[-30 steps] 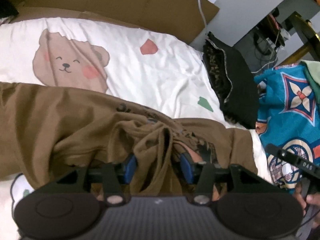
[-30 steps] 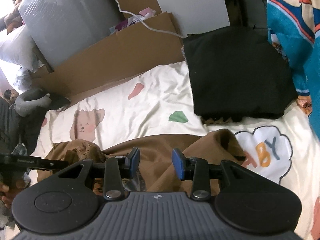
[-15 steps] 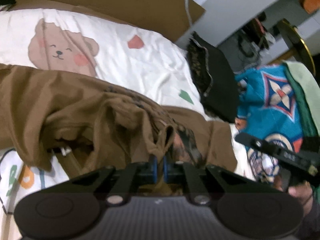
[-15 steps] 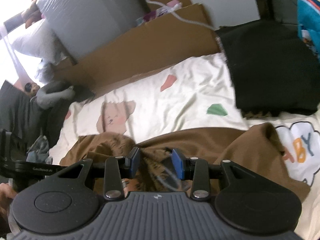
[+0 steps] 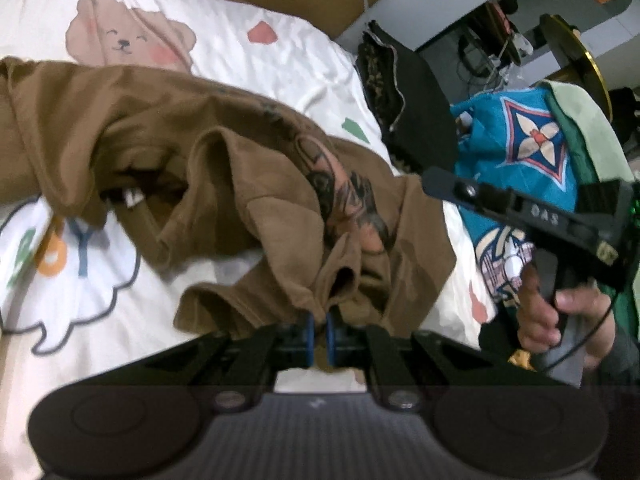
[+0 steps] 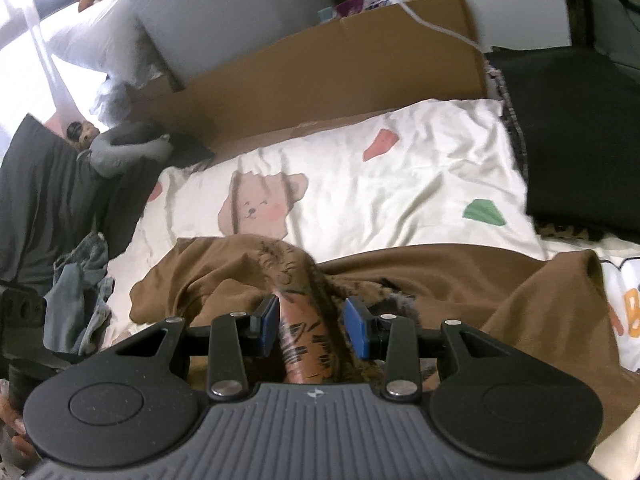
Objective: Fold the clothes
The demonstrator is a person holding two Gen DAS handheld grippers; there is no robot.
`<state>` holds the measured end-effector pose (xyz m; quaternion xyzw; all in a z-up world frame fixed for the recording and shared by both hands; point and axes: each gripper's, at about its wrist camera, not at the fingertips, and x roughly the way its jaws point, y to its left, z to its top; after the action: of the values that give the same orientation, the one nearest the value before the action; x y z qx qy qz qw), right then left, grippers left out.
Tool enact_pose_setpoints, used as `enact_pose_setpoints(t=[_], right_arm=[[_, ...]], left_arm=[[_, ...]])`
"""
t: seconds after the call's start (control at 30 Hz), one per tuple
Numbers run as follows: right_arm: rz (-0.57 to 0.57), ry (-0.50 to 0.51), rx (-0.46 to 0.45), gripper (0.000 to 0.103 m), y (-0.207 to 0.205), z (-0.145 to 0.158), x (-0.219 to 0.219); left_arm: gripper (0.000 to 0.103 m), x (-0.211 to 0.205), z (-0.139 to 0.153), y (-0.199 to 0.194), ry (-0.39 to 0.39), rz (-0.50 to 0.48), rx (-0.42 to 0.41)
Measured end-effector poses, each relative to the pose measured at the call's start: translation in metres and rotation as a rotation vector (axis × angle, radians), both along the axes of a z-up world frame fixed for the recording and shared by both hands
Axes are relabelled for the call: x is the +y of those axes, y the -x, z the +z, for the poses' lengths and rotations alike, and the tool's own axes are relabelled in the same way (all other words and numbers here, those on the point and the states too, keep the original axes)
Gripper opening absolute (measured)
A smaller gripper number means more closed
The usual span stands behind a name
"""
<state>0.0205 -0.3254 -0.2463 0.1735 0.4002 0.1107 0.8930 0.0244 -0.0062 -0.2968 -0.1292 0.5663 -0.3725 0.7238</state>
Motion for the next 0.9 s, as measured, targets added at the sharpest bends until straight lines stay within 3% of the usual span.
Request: enact_pose_setpoints(t=[0.1, 0.2, 0.3, 0.4, 0.47, 0.67, 0.77, 0.9], right_arm=[[0.034, 0.019, 0.007, 0.043, -0.003, -0.002, 0.013], [0.056, 0.035, 0.011, 0.043, -0.005, -0.003, 0.022], [0.061, 0.048, 0.019, 0.043, -0.007, -0.004, 0.025], [0.057, 0.071, 0.033, 0.043, -0.01, -0.008, 0.025], [0.058, 0.082, 0.036, 0.043, -0.013, -0.009, 0.025], [0.095, 0.129, 0.007, 0.043, -0.033, -0.002, 0.031], [0.116, 0.158, -0.002, 0.043, -0.045, 0.001, 0.035], [0.139, 0.197, 0.0, 0.043, -0.058, 0.001, 0.04]], left_arm=[[0.006, 0.003, -0.002, 0.009, 0.009, -0.032, 0.018], [0.008, 0.01, -0.005, 0.009, -0.036, -0.018, 0.007], [0.016, 0.017, -0.009, 0.008, -0.079, -0.002, -0.002], [0.02, 0.033, -0.013, -0.004, -0.093, 0.061, 0.008], [0.033, 0.043, -0.013, -0.013, -0.104, 0.109, 0.003], [0.04, 0.071, -0.01, -0.037, -0.12, 0.262, -0.018], [0.054, 0.083, -0.009, -0.051, -0.157, 0.339, -0.039], [0.06, 0.102, -0.015, -0.072, -0.159, 0.448, -0.038]])
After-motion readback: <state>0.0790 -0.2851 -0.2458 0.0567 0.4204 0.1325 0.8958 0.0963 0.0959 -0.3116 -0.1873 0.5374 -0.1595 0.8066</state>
